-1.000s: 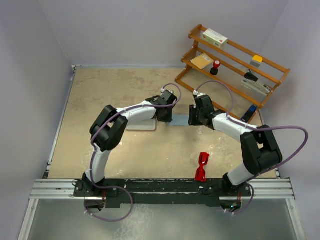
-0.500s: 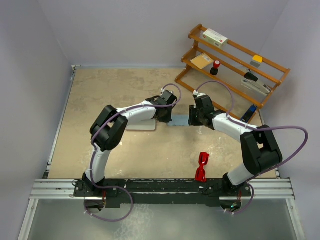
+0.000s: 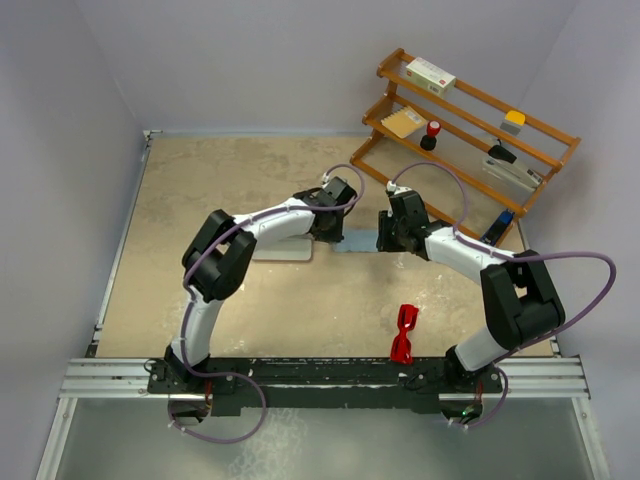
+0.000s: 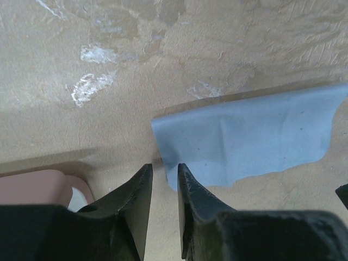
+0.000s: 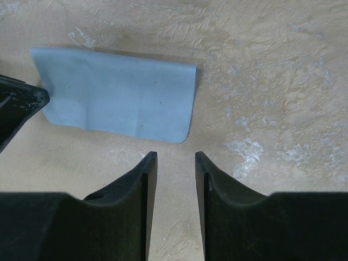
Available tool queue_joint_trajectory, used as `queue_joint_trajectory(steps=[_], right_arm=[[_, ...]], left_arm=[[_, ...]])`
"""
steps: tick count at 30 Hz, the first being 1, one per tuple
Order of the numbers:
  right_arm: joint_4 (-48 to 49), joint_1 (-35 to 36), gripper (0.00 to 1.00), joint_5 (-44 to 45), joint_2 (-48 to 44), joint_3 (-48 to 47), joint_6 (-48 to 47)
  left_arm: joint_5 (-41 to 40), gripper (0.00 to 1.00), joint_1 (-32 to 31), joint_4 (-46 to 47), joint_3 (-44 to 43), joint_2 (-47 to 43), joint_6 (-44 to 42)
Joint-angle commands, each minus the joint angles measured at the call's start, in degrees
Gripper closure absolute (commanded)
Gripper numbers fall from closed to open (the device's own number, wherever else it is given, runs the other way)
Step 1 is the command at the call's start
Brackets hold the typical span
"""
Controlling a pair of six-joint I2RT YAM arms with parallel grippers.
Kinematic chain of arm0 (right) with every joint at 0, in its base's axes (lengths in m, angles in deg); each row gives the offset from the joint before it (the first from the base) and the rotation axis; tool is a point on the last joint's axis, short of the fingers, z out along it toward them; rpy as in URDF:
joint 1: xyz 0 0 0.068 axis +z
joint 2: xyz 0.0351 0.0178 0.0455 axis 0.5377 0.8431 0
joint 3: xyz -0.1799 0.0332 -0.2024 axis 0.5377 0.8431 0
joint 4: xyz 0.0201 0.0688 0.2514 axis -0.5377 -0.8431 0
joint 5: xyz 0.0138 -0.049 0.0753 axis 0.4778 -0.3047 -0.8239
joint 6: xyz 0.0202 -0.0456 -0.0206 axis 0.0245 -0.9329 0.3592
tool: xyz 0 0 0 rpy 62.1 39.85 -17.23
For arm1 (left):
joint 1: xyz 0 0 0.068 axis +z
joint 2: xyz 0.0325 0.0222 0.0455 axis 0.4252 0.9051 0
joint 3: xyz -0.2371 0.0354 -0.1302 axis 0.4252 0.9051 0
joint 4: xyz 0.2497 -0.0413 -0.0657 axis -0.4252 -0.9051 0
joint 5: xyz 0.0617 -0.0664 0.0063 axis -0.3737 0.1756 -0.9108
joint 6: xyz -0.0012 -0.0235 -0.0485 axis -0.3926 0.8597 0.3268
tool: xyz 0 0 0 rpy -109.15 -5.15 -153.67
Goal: Organize the sunglasses
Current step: Pick up the glasses cleaning cloth from the center of the board.
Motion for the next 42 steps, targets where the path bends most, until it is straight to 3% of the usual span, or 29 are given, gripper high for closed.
queue_joint_trajectory(steps=[1,32,42], right_arm=[[2.04,0.24,0.63,0.03,-2.42,0.57,0.04],[3.85,0.24,0.63,-1.59,-2.94,2.68,0.21],[3.42,0.24,0.63,-2.19,-3.12,2.86,0.4]], left_arm=[[-2.02,0.77,-0.23,-1.97,-4.07,0.65,-1.15],[-6.35,0.74,-2.48,-5.36,-5.98,2.72,0.67],[-4.44,0.73,-2.45,-4.95,-8.09,3.58,0.66]])
